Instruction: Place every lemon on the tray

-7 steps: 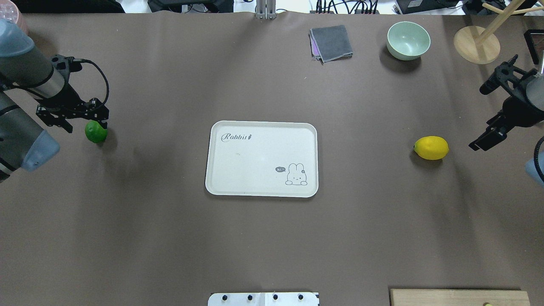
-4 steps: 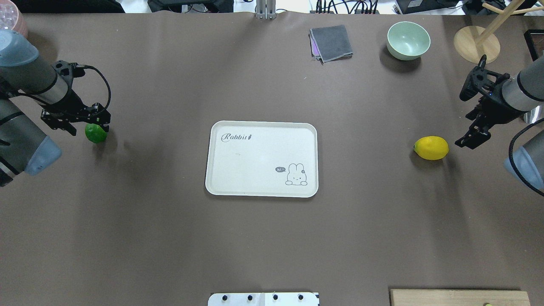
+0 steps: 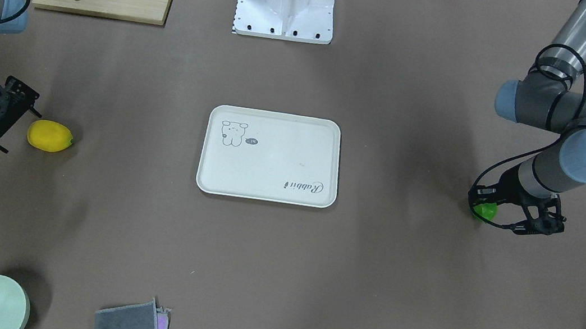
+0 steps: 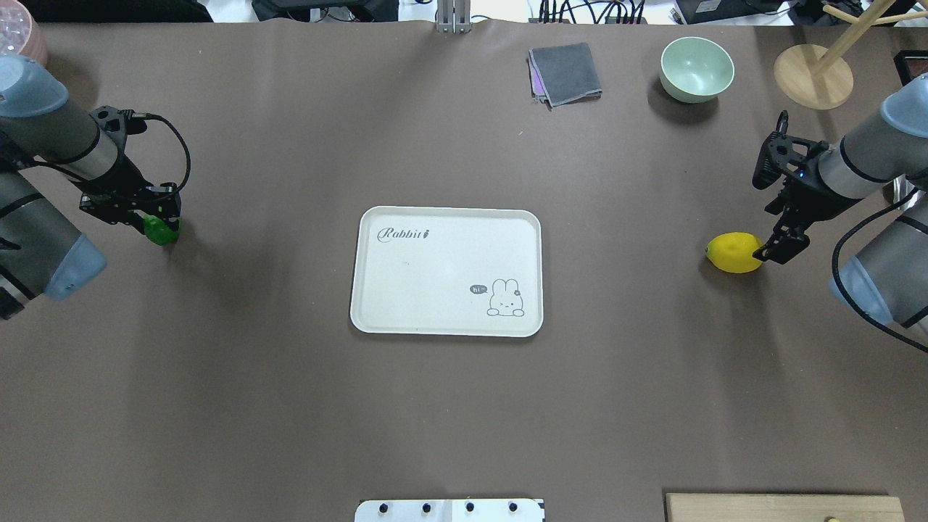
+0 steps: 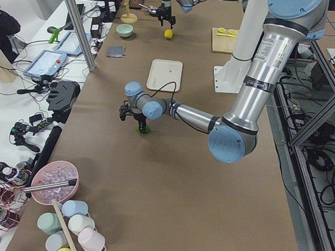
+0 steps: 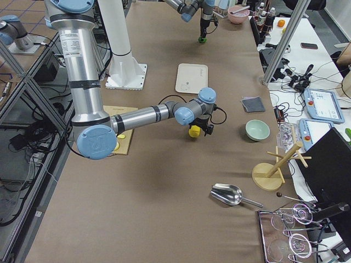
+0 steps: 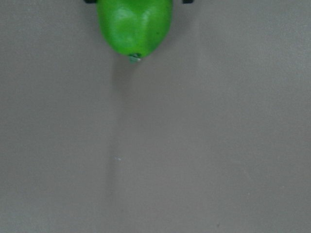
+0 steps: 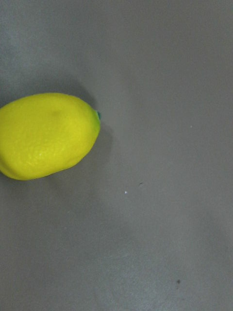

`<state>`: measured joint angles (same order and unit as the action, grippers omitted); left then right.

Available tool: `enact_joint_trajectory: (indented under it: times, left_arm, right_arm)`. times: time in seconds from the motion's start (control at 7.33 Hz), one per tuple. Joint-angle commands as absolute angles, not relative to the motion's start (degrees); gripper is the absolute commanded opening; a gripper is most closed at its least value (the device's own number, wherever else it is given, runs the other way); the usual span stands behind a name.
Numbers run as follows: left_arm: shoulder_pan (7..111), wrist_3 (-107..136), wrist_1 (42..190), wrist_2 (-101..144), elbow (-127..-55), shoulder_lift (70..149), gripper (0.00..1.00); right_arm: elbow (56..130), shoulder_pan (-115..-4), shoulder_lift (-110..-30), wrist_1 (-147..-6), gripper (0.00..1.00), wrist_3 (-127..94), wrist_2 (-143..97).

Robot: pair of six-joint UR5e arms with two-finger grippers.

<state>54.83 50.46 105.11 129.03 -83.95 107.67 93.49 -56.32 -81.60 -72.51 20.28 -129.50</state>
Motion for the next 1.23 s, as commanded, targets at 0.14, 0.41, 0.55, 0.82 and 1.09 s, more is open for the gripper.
enact_joint_trajectory:
  times: [0.14,0.41,0.55,0.82,1.09]
  left_arm:
    - [58.07,50.01,102.5,134.53,-88.49,106.88,0.0]
    - [61.95,45.12,87.28,135.79,-99.08,106.88,0.0]
    - [62.48,41.17,76.66,135.79,-102.71,108.62,0.0]
    - [62.67,41.74,67.8,135.53,-104.06,115.98,0.0]
    - [60.57,46.98,66.09,135.53,-102.32,121.96,0.0]
  right_arm:
    - [92.9,-54.94,-80.25,-72.42,0.99,20.3,-130.17]
    - [92.55,-54.41,-79.72,-72.51,0.99,20.3,-130.08]
    - [91.85,-54.32,-79.37,-72.42,0.99,20.3,-130.17]
    - [90.1,-53.62,-78.22,-72.42,0.99,20.39,-129.99]
    - [89.83,-53.35,-78.05,-72.42,0.99,23.09,-130.08]
